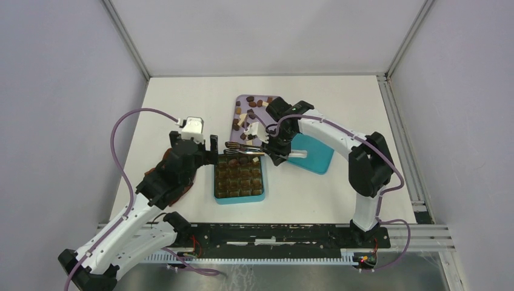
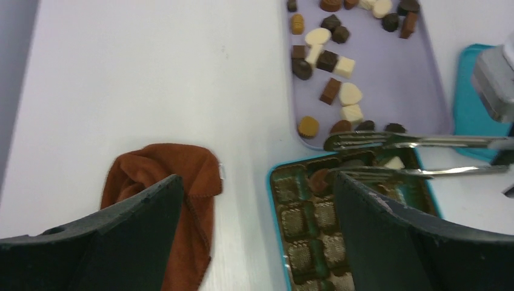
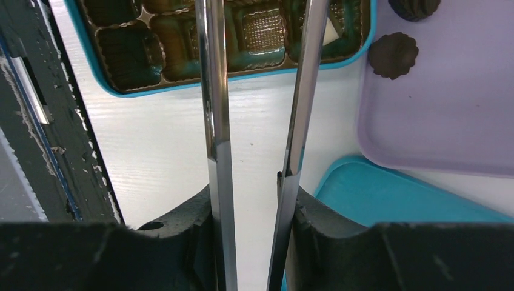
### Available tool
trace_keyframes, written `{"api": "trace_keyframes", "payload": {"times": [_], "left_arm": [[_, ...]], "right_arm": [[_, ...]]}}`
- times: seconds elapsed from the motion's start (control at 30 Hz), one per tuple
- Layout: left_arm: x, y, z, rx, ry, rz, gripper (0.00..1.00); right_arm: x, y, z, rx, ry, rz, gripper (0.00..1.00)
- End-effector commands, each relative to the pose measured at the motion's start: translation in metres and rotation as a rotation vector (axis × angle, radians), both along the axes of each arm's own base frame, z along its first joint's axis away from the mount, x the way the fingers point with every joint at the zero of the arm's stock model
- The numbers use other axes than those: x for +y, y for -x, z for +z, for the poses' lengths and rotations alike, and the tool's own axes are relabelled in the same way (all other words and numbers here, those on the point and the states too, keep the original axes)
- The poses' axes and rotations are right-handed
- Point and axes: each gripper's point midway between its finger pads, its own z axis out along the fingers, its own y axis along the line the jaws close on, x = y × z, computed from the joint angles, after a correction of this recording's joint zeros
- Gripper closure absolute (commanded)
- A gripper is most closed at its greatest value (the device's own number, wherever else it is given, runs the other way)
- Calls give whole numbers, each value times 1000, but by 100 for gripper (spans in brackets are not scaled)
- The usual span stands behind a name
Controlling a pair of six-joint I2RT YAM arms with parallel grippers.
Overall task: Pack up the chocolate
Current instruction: Place the fake chocolate in the packing box, then adjust the clamp.
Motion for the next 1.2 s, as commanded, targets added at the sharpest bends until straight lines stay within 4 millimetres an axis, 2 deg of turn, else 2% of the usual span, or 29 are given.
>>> {"api": "trace_keyframes", "payload": {"times": [0.0, 0.17, 0.27, 0.37, 0.43, 0.53, 0.7, 0.8, 0.93, 1.03, 1.17], "left_arm": [[-31, 4, 61, -88, 254, -103, 2], [-80, 27, 124, -161, 707, -298, 2], [-104, 38, 138, -135, 930, -390, 3], [-129, 41, 139, -65, 1140, -459, 3], [-142, 35, 134, 8, 1240, -448, 3], [-157, 17, 120, 112, 1292, -362, 3], [-180, -7, 101, 151, 1230, -181, 0], [-191, -20, 78, 209, 1174, -57, 0], [-207, -29, 74, 205, 1149, -37, 0], [-211, -36, 75, 183, 1158, -22, 0], [-206, -51, 67, 150, 1170, 81, 3]], "right_arm": [[-5, -2, 43, -50, -131, -16, 61], [-21, -15, 72, -59, -267, -94, 61], [-28, -19, 91, -52, -383, -139, 61], [-30, -22, 105, -60, -477, -183, 61], [-28, -21, 111, -55, -520, -205, 61], [-26, -22, 117, -57, -562, -238, 61], [-21, -21, 120, -27, -596, -254, 61], [-20, -21, 119, -18, -597, -258, 61], [-20, -20, 115, -8, -593, -263, 61], [-20, -20, 114, -6, -592, -263, 61], [-21, -19, 115, -11, -594, -264, 61]]}}
